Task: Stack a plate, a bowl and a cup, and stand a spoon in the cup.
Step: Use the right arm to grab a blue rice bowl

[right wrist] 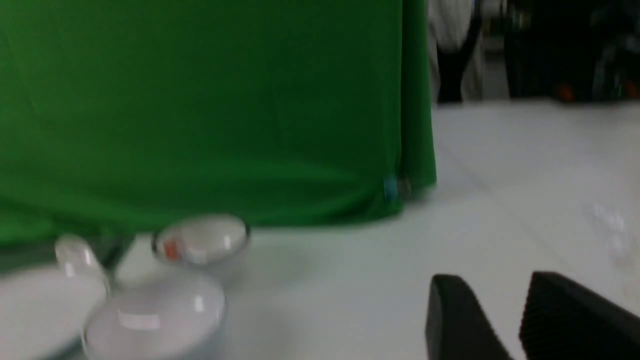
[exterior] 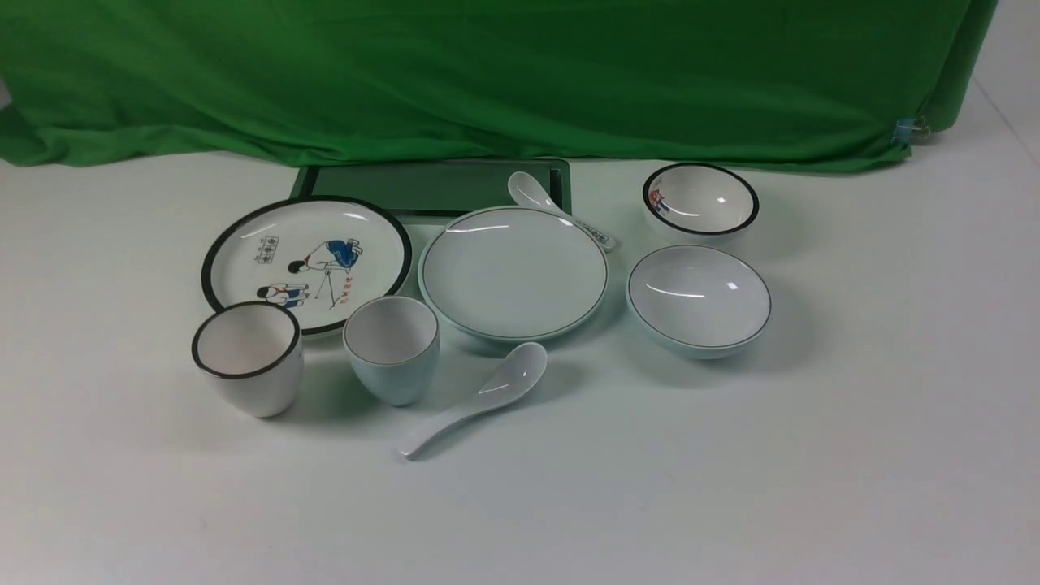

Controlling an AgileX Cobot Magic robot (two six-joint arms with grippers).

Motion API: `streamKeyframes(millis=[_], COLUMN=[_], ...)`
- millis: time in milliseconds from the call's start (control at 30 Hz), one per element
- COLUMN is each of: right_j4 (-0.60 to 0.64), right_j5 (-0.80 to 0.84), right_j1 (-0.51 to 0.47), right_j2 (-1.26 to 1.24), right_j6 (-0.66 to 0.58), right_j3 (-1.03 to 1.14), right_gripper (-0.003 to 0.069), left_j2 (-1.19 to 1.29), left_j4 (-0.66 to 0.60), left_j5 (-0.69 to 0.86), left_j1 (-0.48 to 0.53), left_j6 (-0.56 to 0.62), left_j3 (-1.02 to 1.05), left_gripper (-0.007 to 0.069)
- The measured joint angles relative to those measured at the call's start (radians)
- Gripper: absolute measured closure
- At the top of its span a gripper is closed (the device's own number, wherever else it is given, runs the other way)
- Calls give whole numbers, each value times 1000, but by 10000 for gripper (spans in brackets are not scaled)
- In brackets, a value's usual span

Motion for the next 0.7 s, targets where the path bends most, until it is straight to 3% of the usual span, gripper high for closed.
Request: streamKeyframes(millis=[200,333,400,500,567,700], right_j4=[8,37,44,46,46,45], right_j5=[-537,-725,-734,-557,-373,-224], right_j1=[0,-3,-3,-3,-3,-3], right_j2=[0,-1,-1,7,70,267], right_j6=[134,187,194,196,138,12], right_j3=[0,0,-1,-82,-196,-349], right_gripper=[417,417,417,417,417,417], left_j2=[0,0,1,50,138,339], left_j4=[10,10,14,64,112,131], left_j5=[-345,-488,-501,-406,-280,-126], left_j1=[0,0,0,0,0,0], left_j6=[-32,-150,-202,-299,-320,-331], left_j3=[0,0,-7,-138,-276,-479], left_gripper=[653,653,653,653,653,653])
